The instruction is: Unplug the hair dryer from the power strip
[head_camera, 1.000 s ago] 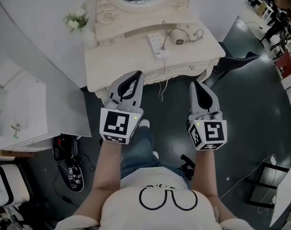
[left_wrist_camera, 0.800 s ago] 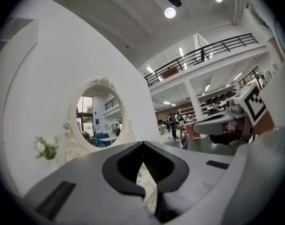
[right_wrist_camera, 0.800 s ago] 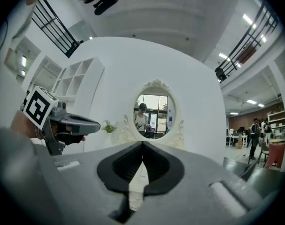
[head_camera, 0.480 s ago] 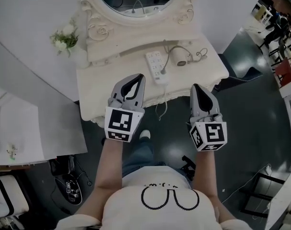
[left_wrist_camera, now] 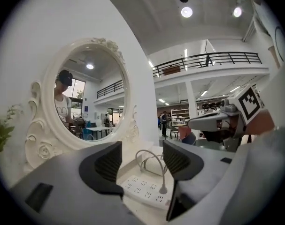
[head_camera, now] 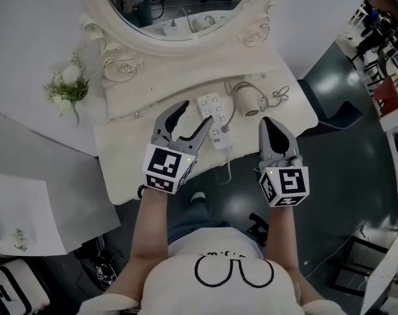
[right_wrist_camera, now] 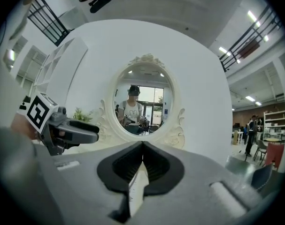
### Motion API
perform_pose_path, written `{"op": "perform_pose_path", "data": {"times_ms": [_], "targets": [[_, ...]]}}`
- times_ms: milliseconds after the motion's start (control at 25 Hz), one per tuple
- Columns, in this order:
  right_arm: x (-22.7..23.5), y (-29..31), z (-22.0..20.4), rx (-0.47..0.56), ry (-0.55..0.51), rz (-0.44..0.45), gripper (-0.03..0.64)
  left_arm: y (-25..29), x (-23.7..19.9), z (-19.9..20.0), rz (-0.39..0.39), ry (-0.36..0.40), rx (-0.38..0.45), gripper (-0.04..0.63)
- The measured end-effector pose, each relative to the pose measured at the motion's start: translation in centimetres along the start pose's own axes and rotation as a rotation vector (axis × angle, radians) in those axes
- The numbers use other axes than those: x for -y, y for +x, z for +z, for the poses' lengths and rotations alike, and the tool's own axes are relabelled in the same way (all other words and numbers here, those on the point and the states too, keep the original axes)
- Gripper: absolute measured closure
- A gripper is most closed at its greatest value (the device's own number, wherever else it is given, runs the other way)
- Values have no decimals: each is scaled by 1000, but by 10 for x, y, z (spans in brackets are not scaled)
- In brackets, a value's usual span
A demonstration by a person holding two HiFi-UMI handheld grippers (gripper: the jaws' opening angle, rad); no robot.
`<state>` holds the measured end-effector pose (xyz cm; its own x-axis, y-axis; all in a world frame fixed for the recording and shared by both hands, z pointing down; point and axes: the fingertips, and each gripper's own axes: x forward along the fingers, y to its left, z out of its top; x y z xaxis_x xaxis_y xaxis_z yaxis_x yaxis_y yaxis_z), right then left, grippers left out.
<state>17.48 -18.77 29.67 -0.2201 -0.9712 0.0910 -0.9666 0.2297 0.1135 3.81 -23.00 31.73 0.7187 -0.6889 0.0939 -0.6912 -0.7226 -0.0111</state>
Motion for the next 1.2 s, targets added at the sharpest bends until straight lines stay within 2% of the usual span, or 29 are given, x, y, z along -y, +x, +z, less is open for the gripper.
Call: {"op": "perform_pose_path", "data": {"times_ms": [40,80,480,560,760,960,1200], "targets": [[3,9,-2,-4,20,-4,617,8,-4,-6,-21,5,-18,311],[5,17,-4,-9,39,-5,617,15,-7,-12,-39,12,-34,303],[15,49,-41,-105,85,-20,606,45,3,-77,-221,9,-186,304],[16,50,-50,-126,97,-8,534,47,10,-91,-251,-3,-215,304],[14,54,-78,-185,117,44,486,49,30,-130,-321,-23,-306,304],[13,66,-101,-226,119,103,482,56,42,-172,-330,-4,-416,303],[10,73,-128,-269,153,156,477,70,57,-201,-359,30,-487,275]]}}
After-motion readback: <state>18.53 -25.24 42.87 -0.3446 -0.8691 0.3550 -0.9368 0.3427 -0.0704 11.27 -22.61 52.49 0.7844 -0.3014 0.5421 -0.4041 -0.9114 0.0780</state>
